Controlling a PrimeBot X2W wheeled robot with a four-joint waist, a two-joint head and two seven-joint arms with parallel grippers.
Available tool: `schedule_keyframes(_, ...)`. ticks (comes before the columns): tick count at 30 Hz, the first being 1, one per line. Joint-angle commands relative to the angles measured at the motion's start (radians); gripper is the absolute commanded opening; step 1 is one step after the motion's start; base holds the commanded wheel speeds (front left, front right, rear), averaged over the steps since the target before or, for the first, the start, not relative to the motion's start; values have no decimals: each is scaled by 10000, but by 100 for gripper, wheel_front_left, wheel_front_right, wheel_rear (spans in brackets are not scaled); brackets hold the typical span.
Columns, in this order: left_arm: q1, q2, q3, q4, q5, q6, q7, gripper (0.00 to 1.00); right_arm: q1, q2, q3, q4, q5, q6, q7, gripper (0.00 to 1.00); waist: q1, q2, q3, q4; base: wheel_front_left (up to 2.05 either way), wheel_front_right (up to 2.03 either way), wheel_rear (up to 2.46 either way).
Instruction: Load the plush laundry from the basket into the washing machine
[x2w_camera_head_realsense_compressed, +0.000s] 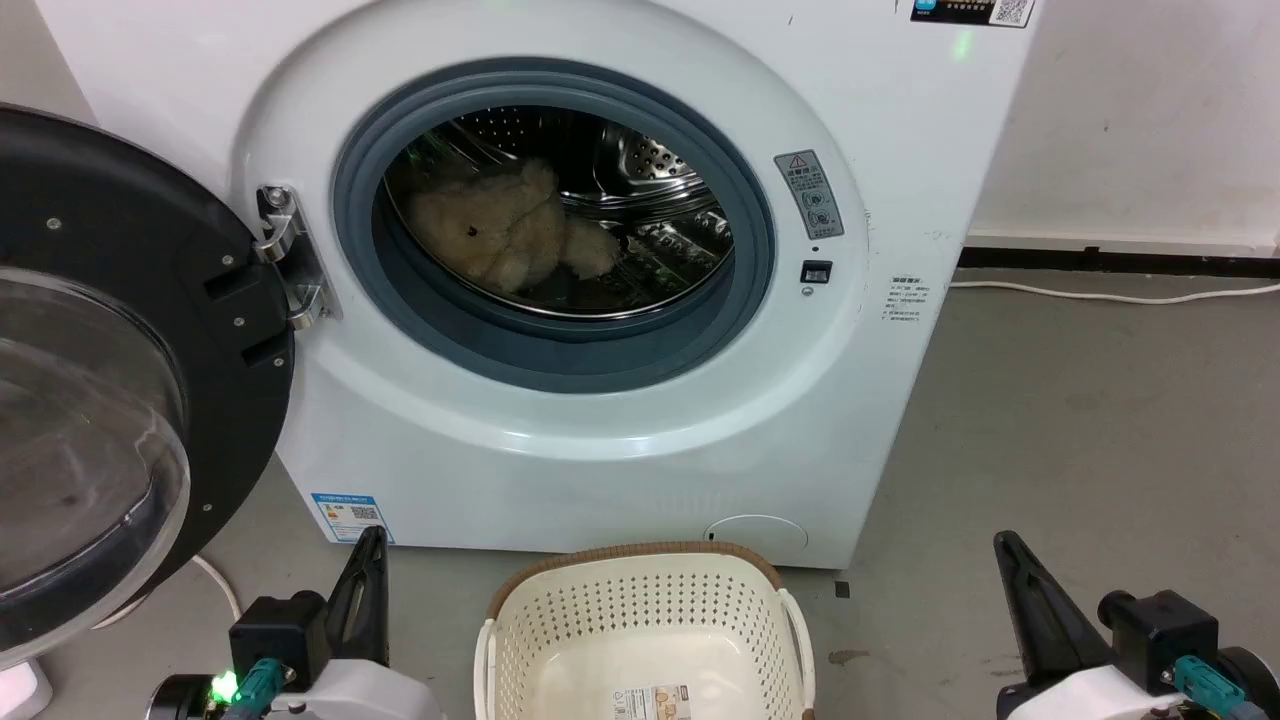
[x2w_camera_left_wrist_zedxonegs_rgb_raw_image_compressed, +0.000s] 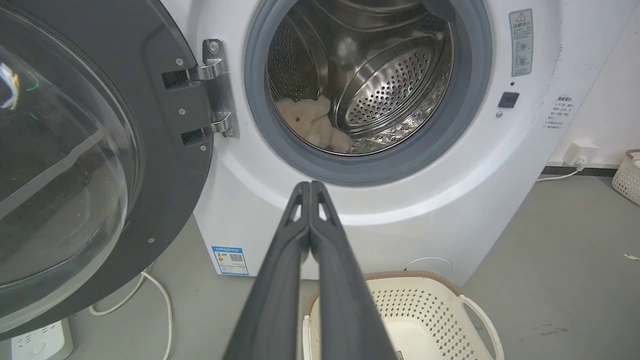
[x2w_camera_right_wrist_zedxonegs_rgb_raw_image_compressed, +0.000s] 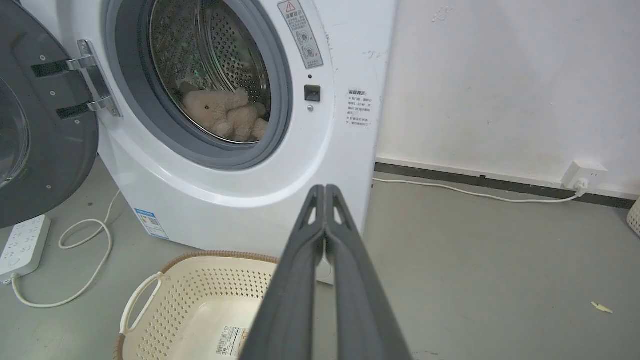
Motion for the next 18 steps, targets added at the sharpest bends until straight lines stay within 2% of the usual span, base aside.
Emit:
schedule_keyframes(1, -195, -66, 57, 19, 112, -65, 38, 0, -186, -12, 23, 46, -87, 5, 55, 0, -1, -1, 4, 1, 0, 0, 0)
schedule_keyframes(18, -335, -438, 388, 30, 726, -300, 242, 0, -465, -14, 52, 164, -267, 6, 173, 0, -1, -1, 120, 26, 0, 0, 0)
